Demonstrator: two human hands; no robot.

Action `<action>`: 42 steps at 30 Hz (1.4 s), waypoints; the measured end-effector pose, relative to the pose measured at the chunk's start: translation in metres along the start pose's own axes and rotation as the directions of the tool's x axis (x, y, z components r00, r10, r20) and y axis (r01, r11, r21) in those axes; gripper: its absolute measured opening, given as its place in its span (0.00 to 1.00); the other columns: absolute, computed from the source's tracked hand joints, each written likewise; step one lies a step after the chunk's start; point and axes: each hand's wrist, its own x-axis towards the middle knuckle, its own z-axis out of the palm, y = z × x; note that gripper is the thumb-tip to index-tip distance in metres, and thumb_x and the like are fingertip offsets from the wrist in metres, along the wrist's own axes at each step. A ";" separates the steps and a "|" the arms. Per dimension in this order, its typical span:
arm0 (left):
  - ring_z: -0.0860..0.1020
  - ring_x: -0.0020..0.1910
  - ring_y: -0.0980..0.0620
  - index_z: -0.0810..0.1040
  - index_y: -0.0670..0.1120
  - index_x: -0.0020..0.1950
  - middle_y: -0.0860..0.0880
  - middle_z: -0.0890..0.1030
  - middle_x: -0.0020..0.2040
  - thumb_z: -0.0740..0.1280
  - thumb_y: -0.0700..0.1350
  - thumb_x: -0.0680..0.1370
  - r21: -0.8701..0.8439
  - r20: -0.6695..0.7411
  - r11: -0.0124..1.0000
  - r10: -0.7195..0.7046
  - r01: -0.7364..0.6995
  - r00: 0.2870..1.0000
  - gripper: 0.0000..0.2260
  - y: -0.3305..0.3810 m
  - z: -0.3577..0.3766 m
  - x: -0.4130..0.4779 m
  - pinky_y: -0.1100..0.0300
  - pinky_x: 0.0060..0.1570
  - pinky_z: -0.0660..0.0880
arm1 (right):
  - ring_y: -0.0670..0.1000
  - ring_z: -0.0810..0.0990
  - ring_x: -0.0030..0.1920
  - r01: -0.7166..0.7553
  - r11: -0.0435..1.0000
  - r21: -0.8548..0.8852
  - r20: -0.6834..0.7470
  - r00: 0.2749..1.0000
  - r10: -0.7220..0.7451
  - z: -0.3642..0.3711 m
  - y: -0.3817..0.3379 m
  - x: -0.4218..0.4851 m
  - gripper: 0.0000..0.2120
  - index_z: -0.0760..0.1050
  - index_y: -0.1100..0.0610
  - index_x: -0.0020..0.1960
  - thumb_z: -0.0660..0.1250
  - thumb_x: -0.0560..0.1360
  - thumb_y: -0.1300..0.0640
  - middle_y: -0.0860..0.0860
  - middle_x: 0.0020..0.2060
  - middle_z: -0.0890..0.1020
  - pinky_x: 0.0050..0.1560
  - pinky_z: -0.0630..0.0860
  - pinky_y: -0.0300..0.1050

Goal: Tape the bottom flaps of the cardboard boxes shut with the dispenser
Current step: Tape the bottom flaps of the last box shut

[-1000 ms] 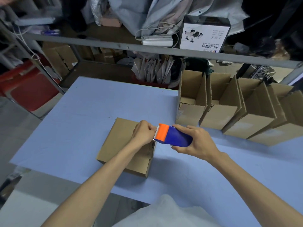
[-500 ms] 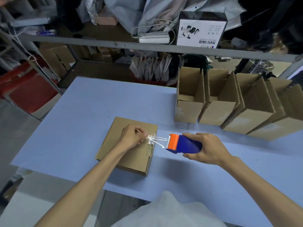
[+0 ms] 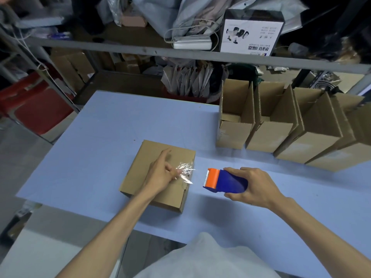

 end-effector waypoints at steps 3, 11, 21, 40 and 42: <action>0.78 0.40 0.54 0.66 0.47 0.71 0.49 0.81 0.34 0.74 0.45 0.73 0.025 -0.025 1.000 0.014 -0.013 1.000 0.29 0.000 0.003 -0.003 0.59 0.49 0.72 | 0.42 0.72 0.41 -0.009 1.000 -0.003 0.006 1.000 0.009 0.001 0.000 -0.001 0.36 0.69 0.44 0.69 0.72 0.64 0.35 0.42 0.47 0.80 0.38 0.65 0.28; 0.77 0.53 0.48 0.69 0.43 0.64 0.48 0.81 0.34 0.75 0.46 0.72 0.129 -0.019 0.991 -0.024 0.026 1.000 0.24 -0.002 0.008 -0.004 0.56 0.54 0.72 | 0.45 0.76 0.43 -0.016 0.999 -0.028 0.050 0.999 0.018 0.006 -0.001 -0.003 0.36 0.68 0.44 0.69 0.71 0.65 0.35 0.44 0.48 0.80 0.40 0.70 0.35; 0.77 0.47 0.43 0.70 0.44 0.54 0.47 0.79 0.47 0.79 0.58 0.64 0.468 -0.066 0.882 -0.028 0.055 0.997 0.29 -0.001 0.004 0.009 0.53 0.45 0.72 | 0.43 0.71 0.41 0.014 0.996 -0.093 0.101 0.995 -0.005 0.013 0.001 0.003 0.36 0.68 0.44 0.70 0.70 0.66 0.35 0.45 0.47 0.80 0.35 0.61 0.29; 0.74 0.40 0.61 0.83 0.47 0.50 0.56 0.74 0.41 0.73 0.36 0.71 0.219 0.187 0.927 0.266 -0.304 0.946 0.10 -0.013 0.023 0.010 0.72 0.44 0.68 | 0.56 0.78 0.40 0.104 0.919 -0.380 0.263 0.965 0.000 0.041 -0.067 0.075 0.16 0.74 0.54 0.46 0.70 0.64 0.46 0.52 0.41 0.81 0.33 0.62 0.43; 0.75 0.40 0.56 0.83 0.46 0.50 0.53 0.76 0.42 0.72 0.35 0.72 0.222 0.177 0.927 0.268 -0.303 0.947 0.10 -0.011 0.024 0.010 0.68 0.45 0.70 | 0.56 0.79 0.39 0.167 0.873 -0.458 0.313 0.950 -0.017 0.041 -0.077 0.079 0.09 0.72 0.53 0.42 0.70 0.68 0.51 0.53 0.43 0.81 0.31 0.60 0.42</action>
